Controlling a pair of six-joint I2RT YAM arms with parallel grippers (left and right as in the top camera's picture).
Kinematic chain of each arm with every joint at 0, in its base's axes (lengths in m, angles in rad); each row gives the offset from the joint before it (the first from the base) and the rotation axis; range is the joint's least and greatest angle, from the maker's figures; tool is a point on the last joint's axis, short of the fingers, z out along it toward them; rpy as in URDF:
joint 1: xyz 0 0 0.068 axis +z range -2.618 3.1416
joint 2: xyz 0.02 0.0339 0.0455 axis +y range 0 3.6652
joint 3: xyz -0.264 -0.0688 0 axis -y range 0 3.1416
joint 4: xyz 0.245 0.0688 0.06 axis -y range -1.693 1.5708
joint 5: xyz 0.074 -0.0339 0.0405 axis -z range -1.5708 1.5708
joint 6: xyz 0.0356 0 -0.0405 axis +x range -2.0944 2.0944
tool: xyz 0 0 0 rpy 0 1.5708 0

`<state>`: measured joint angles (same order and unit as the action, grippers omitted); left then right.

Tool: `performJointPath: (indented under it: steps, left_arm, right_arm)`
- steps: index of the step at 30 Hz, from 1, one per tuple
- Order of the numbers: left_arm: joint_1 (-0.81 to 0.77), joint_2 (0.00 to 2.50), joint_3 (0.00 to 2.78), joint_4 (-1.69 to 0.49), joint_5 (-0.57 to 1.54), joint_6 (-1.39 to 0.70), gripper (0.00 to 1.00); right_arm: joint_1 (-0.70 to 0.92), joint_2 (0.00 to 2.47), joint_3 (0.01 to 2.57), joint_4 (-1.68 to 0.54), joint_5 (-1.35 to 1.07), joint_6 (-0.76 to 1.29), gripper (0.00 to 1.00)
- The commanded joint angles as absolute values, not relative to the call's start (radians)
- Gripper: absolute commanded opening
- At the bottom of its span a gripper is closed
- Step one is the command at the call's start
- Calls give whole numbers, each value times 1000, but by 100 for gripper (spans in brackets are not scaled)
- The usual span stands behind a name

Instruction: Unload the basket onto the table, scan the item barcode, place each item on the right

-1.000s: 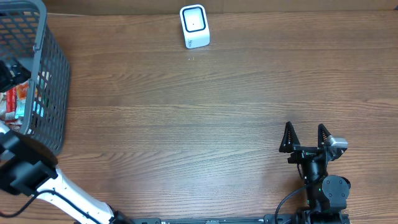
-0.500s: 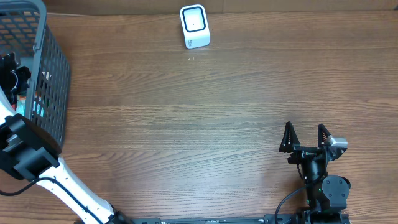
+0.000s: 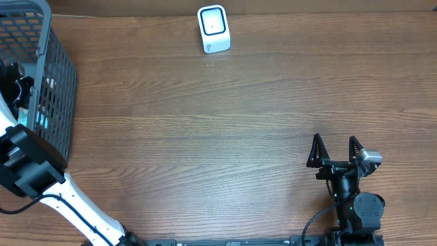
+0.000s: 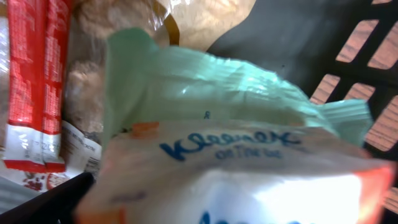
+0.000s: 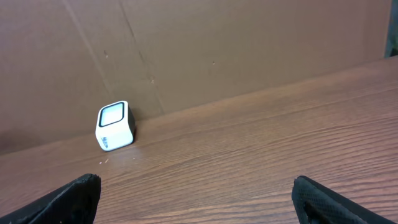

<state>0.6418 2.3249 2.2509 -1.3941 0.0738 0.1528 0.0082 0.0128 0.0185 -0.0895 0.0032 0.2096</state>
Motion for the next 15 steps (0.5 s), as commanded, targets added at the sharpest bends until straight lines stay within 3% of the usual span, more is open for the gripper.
performJointPath:
  steps: [1,6,8,11,15]
  left_arm:
    - [640,2336,2220,-1394,67,130,98]
    - [640,2336,2161,-1360,67,126,94]
    - [640,2335,2165,-1358,68,122,89]
    - [642,2329,2186,-1364,68,123,72]
    - [642,2327,2223,-1384,72,122,63]
  right_arm:
    - [6,3,8,-83,-1,213,100]
    - [6,3,8,-83,-1,213,100]
    - [6,3,8,-83,-1,213,100]
    - [6,3,8,-83,-1,213,100]
    - [6,3,8,-83,-1,213,100]
